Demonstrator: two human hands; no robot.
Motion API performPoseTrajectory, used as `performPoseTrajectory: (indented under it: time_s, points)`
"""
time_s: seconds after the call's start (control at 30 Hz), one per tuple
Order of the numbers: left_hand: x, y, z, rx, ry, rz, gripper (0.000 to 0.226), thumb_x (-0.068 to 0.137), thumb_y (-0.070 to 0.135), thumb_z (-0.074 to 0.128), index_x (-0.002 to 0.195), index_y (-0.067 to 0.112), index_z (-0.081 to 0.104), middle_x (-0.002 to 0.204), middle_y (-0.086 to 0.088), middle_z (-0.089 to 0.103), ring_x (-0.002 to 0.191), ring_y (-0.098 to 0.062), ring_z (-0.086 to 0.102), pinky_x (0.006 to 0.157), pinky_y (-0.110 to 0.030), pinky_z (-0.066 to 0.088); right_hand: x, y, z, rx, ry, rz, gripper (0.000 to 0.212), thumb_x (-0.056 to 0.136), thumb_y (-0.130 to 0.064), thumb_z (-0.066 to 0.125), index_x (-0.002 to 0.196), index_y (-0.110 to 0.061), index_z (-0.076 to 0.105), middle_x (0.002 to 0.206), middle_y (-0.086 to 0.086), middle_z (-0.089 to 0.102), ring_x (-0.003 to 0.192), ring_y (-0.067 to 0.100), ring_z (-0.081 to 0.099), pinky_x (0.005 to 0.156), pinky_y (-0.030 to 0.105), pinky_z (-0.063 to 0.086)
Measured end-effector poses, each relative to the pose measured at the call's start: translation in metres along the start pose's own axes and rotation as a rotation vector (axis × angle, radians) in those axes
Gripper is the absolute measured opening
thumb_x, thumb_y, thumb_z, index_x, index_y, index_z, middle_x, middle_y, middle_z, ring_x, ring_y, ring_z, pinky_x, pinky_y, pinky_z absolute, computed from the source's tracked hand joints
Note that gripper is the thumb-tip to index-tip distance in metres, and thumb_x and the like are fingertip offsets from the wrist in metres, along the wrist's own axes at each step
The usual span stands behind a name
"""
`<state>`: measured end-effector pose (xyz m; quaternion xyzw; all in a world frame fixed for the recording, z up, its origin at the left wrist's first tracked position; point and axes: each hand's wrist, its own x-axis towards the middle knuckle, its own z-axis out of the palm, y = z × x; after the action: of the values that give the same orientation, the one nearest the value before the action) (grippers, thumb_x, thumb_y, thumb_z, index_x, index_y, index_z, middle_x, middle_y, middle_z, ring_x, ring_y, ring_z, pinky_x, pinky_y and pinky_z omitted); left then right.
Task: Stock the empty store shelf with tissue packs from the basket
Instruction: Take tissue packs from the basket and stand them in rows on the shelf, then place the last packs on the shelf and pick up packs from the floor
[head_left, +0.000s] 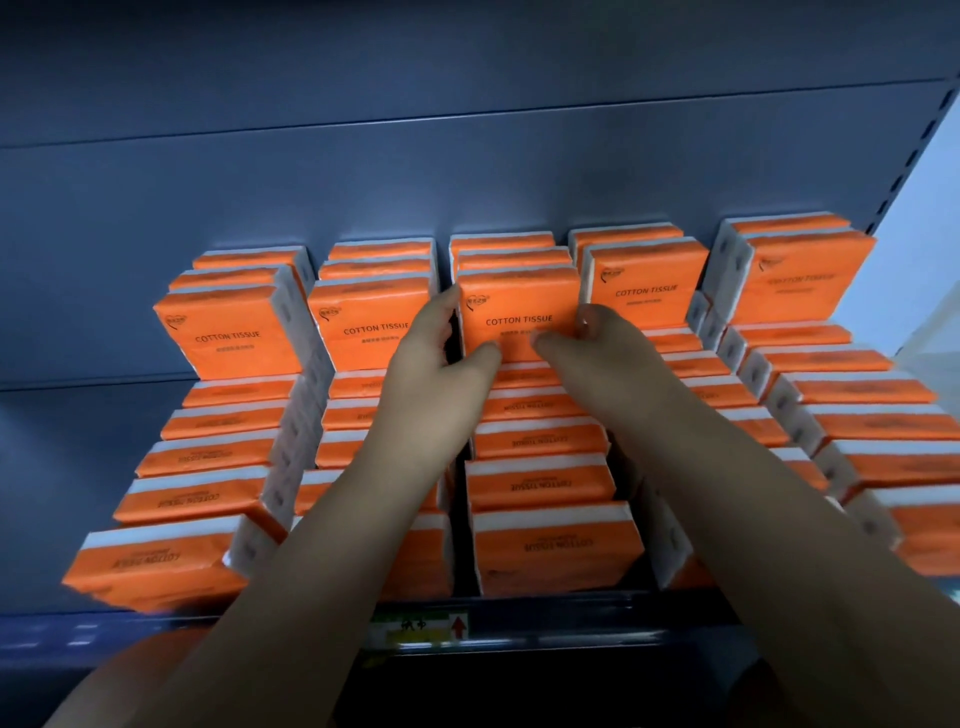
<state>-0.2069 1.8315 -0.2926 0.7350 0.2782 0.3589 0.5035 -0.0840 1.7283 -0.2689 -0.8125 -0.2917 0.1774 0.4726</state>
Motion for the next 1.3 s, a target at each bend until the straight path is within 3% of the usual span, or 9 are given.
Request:
performPoseTrajectory:
  time_s: [0.1,0.17,0.23,0.33,0.53,0.7,0.83,1.03,1.3]
  points:
    - [-0.013,0.013,0.0,0.104,0.093,0.051,0.041,0.095,0.012,0.062,0.106,0.051,0.058,0.093,0.041,0.065,0.095,0.021,0.059,0.078,0.002,0.039,-0.011,0.004,-0.007,-0.021,0.026,0.036,0.026,0.095,-0.046,0.059,0.102,-0.021,0.059,0.094,-0.005,0.065,0.084,0.013,0.061,0.065,0.028,0.044]
    - [-0.024,0.019,0.003,0.223,0.173,0.141,0.039,0.096,0.015,0.062,0.098,0.053,0.054,0.098,0.034,0.061,0.1,0.012,0.057,0.079,0.0,0.036,-0.02,0.005,-0.007,-0.071,0.104,0.03,0.032,0.097,-0.047,0.056,0.092,-0.016,0.053,0.087,-0.004,0.06,0.077,0.011,0.055,0.059,0.028,0.037]
    - [-0.032,0.021,0.007,0.308,0.2,0.201,0.033,0.097,0.02,0.062,0.124,0.04,0.061,0.12,0.02,0.061,0.117,-0.002,0.055,0.09,-0.006,0.035,-0.03,0.004,-0.003,-0.148,0.249,-0.048,0.036,0.099,-0.048,0.053,0.09,-0.013,0.052,0.083,-0.001,0.06,0.072,0.013,0.054,0.054,0.029,0.03]
    - [-0.038,0.023,0.012,0.41,0.18,0.255,0.05,0.099,0.024,0.062,0.147,0.012,0.053,0.142,-0.002,0.058,0.13,-0.011,0.048,0.096,0.003,0.023,-0.041,0.002,0.004,-0.231,0.377,-0.161,0.035,0.101,-0.046,0.05,0.094,-0.012,0.051,0.084,0.003,0.061,0.066,0.017,0.049,0.054,0.033,0.027]
    - [-0.049,0.03,0.015,0.541,0.113,0.364,0.056,0.099,0.035,0.051,0.146,0.005,0.053,0.148,-0.01,0.056,0.142,-0.025,0.046,0.119,-0.03,0.032,-0.053,0.012,0.003,-0.319,0.356,-0.386,0.032,0.103,-0.042,0.05,0.111,-0.014,0.064,0.104,0.009,0.07,0.099,0.032,0.062,0.07,0.035,0.037]
    - [-0.064,0.04,0.019,0.817,0.118,0.462,0.064,0.099,0.047,0.045,0.147,0.004,0.052,0.158,-0.017,0.046,0.151,-0.04,0.034,0.121,-0.055,0.031,-0.084,0.032,-0.038,-0.472,0.422,-0.493,0.061,0.102,-0.045,0.047,0.146,-0.003,0.054,0.149,0.017,0.056,0.143,0.037,0.044,0.118,0.046,0.035]
    - [-0.09,0.064,0.058,0.89,0.018,0.584,0.066,0.098,0.052,0.044,0.148,0.01,0.052,0.163,-0.012,0.041,0.155,-0.036,0.026,0.123,-0.057,0.026,-0.122,0.058,-0.086,-0.526,0.53,-0.405,0.068,0.1,-0.049,0.042,0.151,-0.005,0.047,0.158,0.016,0.046,0.151,0.036,0.034,0.123,0.05,0.028]
    - [-0.152,0.093,0.161,0.665,-0.263,0.705,0.066,0.095,0.052,0.042,0.143,0.011,0.058,0.157,-0.012,0.05,0.151,-0.036,0.034,0.121,-0.055,0.032,-0.218,0.12,-0.168,-0.53,0.67,-0.082,0.07,0.101,-0.055,0.038,0.159,-0.014,0.038,0.166,0.004,0.035,0.157,0.023,0.021,0.127,0.042,0.021]
    - [-0.278,0.118,0.284,0.424,-0.882,0.744,0.073,0.095,0.062,0.045,0.155,0.021,0.044,0.165,0.002,0.038,0.157,-0.023,0.021,0.126,-0.046,0.024,-0.375,0.205,-0.239,-0.535,0.88,0.339,0.065,0.106,-0.052,0.04,0.159,-0.015,0.035,0.167,0.003,0.031,0.158,0.02,0.017,0.128,0.039,0.017]
